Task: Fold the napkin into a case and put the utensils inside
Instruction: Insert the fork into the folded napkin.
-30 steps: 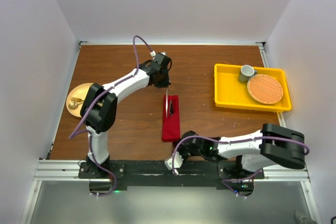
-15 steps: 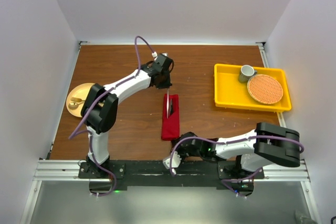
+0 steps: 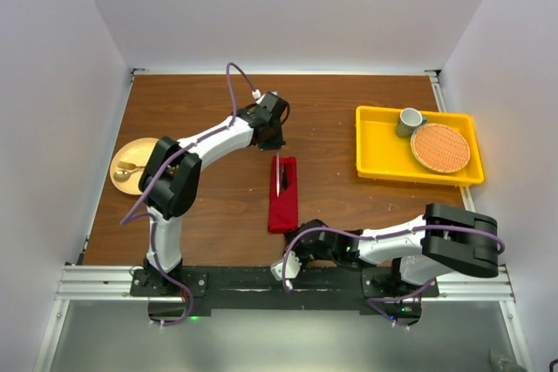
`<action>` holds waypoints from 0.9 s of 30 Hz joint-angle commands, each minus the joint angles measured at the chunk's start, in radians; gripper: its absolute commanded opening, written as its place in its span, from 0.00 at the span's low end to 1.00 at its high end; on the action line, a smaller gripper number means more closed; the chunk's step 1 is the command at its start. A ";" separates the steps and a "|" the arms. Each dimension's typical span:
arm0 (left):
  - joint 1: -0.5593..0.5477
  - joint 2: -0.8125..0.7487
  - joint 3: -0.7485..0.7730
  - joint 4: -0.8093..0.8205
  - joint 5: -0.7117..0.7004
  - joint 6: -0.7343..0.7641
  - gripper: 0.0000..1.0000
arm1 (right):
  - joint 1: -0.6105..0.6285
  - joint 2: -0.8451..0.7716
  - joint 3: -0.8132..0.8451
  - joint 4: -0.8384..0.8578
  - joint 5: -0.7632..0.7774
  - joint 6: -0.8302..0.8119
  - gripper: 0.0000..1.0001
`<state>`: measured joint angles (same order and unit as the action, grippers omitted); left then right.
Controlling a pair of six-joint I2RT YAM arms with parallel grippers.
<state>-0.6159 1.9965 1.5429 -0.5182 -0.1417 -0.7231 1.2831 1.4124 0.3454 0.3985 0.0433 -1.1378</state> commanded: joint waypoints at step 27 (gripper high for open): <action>-0.031 -0.068 -0.096 -0.042 0.048 -0.065 0.00 | 0.005 0.036 0.023 0.000 0.041 0.044 0.00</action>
<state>-0.6296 1.9892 1.4635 -0.5442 -0.0963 -0.7933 1.2846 1.4246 0.3470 0.4137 0.0669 -1.1252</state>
